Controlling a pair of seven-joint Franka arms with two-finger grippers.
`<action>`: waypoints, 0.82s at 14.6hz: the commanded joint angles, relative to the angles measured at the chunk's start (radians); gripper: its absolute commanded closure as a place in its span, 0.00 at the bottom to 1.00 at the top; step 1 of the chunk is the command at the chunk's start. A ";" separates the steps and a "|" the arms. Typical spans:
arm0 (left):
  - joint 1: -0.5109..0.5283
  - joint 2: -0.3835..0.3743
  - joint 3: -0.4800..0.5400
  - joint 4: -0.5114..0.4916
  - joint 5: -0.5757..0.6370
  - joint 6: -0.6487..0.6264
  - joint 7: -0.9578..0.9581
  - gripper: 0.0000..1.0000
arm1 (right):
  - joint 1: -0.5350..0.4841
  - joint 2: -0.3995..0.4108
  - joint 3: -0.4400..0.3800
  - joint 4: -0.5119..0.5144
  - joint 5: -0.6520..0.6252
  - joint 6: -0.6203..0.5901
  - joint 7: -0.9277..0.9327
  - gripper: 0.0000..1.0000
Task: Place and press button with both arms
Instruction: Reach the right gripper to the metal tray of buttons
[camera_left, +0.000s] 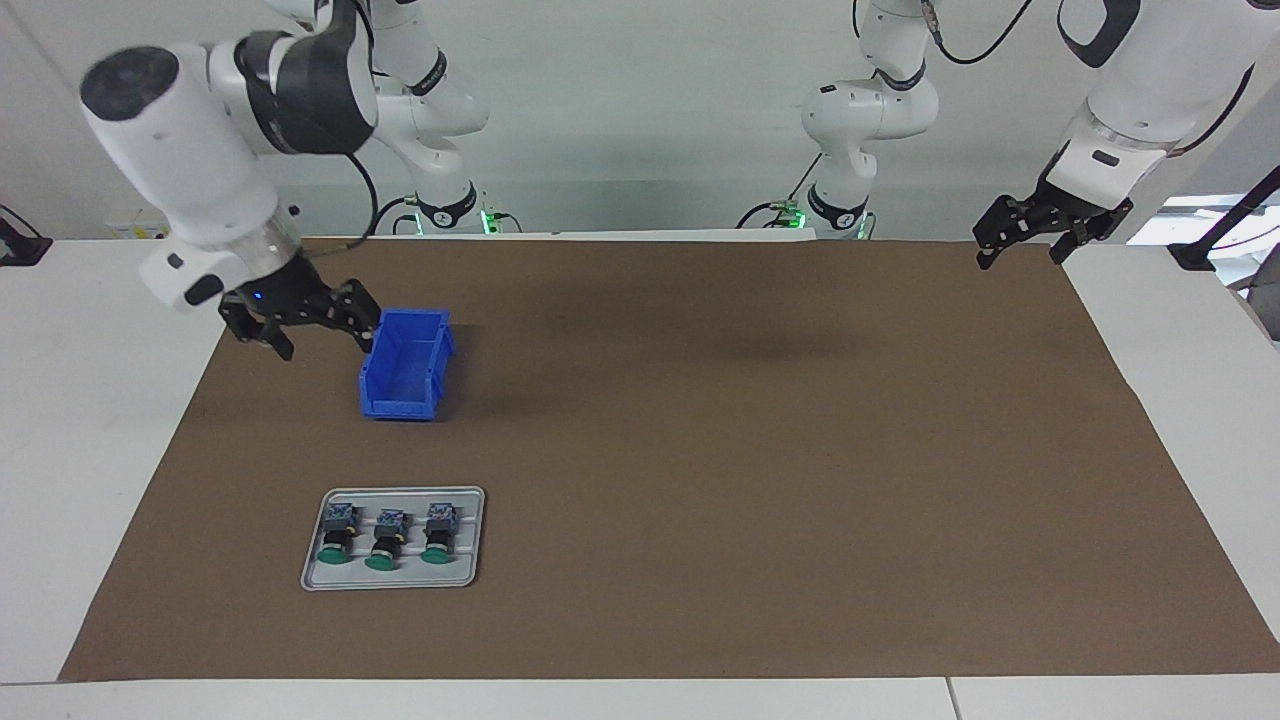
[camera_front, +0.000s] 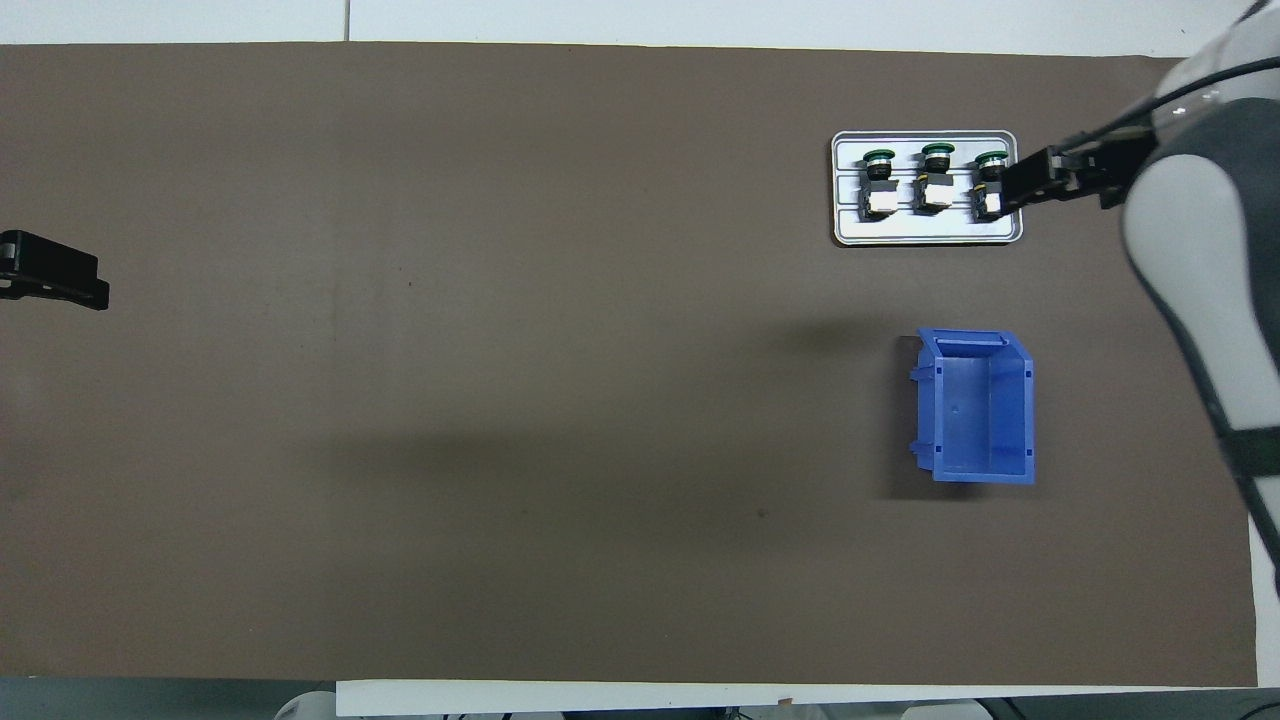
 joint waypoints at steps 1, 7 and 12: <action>-0.005 -0.017 0.004 -0.018 0.011 -0.005 -0.004 0.00 | 0.023 0.129 0.002 0.041 0.015 0.115 0.037 0.00; 0.002 -0.020 0.004 -0.024 0.011 -0.004 0.009 0.00 | 0.041 0.290 0.003 0.043 0.022 0.320 0.038 0.11; -0.005 -0.021 0.004 -0.028 0.011 -0.002 0.005 0.00 | 0.051 0.344 0.008 0.033 0.022 0.404 0.031 0.18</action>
